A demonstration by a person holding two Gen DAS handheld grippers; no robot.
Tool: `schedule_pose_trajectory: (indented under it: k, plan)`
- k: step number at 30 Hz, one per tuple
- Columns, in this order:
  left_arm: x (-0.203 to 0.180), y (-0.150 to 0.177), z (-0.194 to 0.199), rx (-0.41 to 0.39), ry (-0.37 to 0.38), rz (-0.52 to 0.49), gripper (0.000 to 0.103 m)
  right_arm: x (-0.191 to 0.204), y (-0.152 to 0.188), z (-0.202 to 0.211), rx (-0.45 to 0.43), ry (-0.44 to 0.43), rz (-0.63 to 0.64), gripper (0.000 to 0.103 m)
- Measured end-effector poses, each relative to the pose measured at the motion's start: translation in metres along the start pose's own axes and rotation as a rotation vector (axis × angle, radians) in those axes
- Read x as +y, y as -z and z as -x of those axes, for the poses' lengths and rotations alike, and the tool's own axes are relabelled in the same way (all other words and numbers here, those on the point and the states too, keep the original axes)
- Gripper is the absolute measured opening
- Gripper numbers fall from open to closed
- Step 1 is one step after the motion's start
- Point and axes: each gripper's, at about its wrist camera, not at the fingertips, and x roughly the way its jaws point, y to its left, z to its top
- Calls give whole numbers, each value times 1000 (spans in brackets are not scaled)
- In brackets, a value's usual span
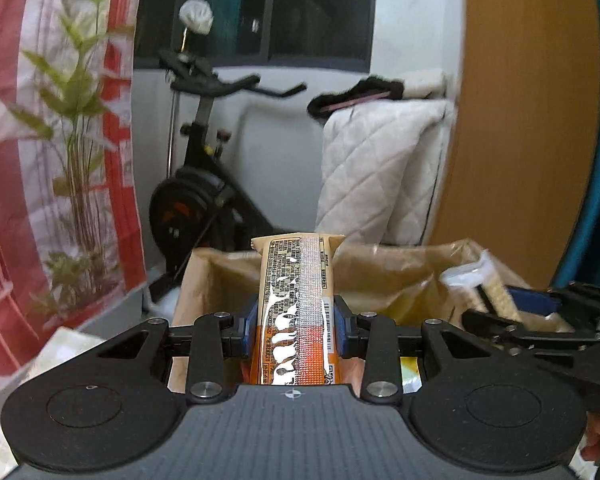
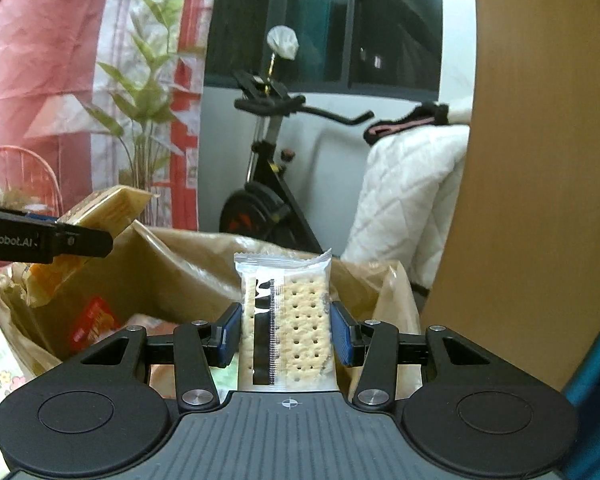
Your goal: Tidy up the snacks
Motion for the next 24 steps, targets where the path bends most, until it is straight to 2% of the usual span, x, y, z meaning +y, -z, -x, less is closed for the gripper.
schedule_pose_trajectory:
  k: [2,3,4,6,7,9,12,24]
  plan:
    - [4,4,-2,20,-4,3,39,-2,4,2,6,4,-4,45]
    - [9,6,0,22,-10,3,45,-3,5,4,5,9,-9,50]
    - [10,7,2,25,-16,2,58,-4,5,7,3,11,-17,54]
    - [16,6,8,23,-28,4,73,-8,5,14,-3,4,-47,73]
    - [18,5,13,17,-31,4,79,-10,4,17,-5,-5,-62,78]
    - [20,2,21,8,-37,-8,88,-12,3,25,-13,-27,-81,92]
    - [21,0,38,-26,-50,-30,90,-14,0,41,-27,-43,-99,102]
    - [5,-1,107,-101,-107,-70,95,-3,-6,107,-83,-47,-200,102]
